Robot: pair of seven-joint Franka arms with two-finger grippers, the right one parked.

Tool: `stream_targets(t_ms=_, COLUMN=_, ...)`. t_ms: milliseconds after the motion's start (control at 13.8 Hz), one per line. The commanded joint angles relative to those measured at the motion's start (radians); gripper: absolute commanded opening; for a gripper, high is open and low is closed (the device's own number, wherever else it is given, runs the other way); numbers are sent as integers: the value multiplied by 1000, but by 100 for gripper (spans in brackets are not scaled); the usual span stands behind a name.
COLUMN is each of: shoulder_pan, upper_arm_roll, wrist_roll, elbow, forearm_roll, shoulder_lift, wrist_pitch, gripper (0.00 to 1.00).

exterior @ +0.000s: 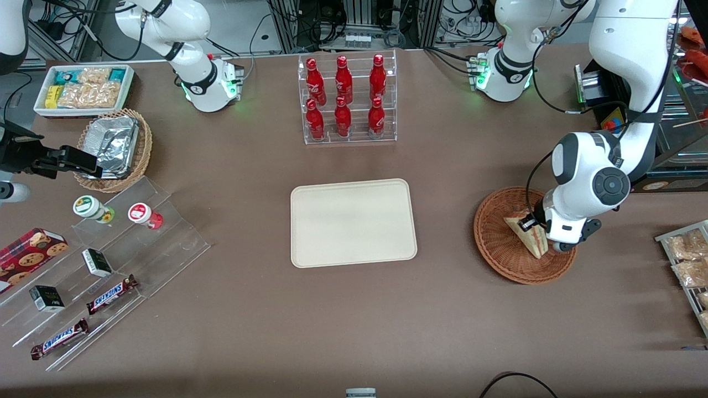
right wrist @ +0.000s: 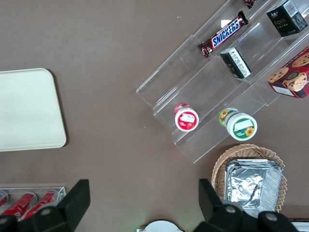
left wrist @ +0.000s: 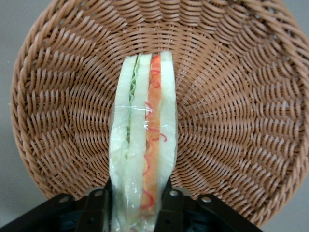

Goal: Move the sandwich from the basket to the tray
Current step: 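Lower the left gripper and close it on the wrapped sandwich, then lift the sandwich out of the basket and carry it over the tray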

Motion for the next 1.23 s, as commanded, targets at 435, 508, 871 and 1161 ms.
stream_targets(t_ms=435, shoulder_pan=-25, upper_arm_roll=-155, wrist_roll=52, elbow=68, forearm_roll=31, shoulder_lift=-99, wrist_pitch=-166, gripper=0)
stream_targets(t_ms=508, shoulder_pan=-25, upper_arm_roll=-199, wrist_roll=47, elbow=83, forearm_roll=31, shoulder_lift=-92, wrist_pitch=-169, gripper=0)
stream_targets(t_ms=871, shoulder_pan=-98, upper_arm_roll=-327, wrist_roll=14, elbow=261, forearm_roll=29, shoulder_lift=26, wrist_pitch=-284, gripper=0)
stream_targets(t_ms=1161, shoulder_pan=-239, upper_arm_roll=-327, wrist_roll=-101, elbow=393, forearm_roll=31, shoulder_lift=135, wrist_pitch=-297, gripper=0)
